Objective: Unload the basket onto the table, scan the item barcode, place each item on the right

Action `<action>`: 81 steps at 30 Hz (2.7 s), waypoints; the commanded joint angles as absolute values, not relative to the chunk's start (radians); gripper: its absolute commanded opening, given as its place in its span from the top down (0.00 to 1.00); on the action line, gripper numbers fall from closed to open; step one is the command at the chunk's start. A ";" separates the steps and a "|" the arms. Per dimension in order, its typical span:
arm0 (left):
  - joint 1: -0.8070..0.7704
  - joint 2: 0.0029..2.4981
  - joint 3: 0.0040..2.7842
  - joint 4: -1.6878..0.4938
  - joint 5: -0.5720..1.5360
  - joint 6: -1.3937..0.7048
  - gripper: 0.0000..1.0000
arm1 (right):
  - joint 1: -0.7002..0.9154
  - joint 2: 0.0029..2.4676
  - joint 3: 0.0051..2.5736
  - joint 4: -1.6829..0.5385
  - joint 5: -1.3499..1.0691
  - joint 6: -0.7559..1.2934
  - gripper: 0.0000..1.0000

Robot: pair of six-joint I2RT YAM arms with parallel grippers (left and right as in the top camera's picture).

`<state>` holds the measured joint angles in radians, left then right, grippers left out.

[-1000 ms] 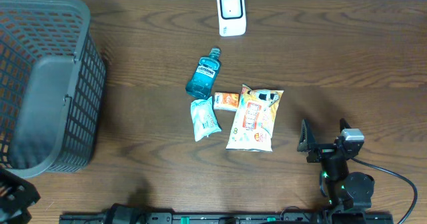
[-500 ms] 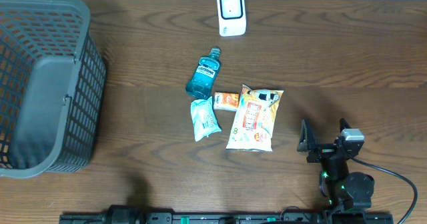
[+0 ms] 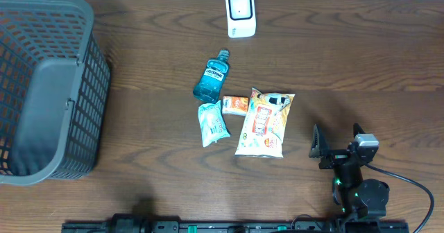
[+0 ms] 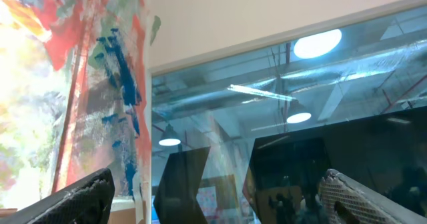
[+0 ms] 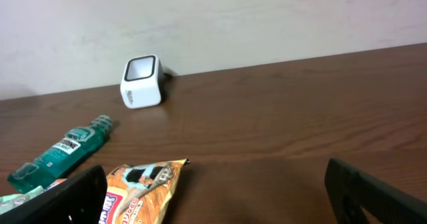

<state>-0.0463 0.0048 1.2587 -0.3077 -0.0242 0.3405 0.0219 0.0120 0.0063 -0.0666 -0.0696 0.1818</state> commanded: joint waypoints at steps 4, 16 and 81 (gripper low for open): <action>-0.038 0.003 1.262 -0.298 -0.008 0.336 0.02 | 0.026 0.007 0.006 -0.060 -0.062 0.179 0.01; -0.038 0.003 1.261 -0.309 -0.011 0.336 0.02 | 0.026 0.007 0.006 -0.030 -0.413 0.692 0.01; -0.038 0.008 0.501 -0.206 0.094 0.301 0.02 | 0.026 0.160 0.006 -0.044 -0.508 0.586 0.01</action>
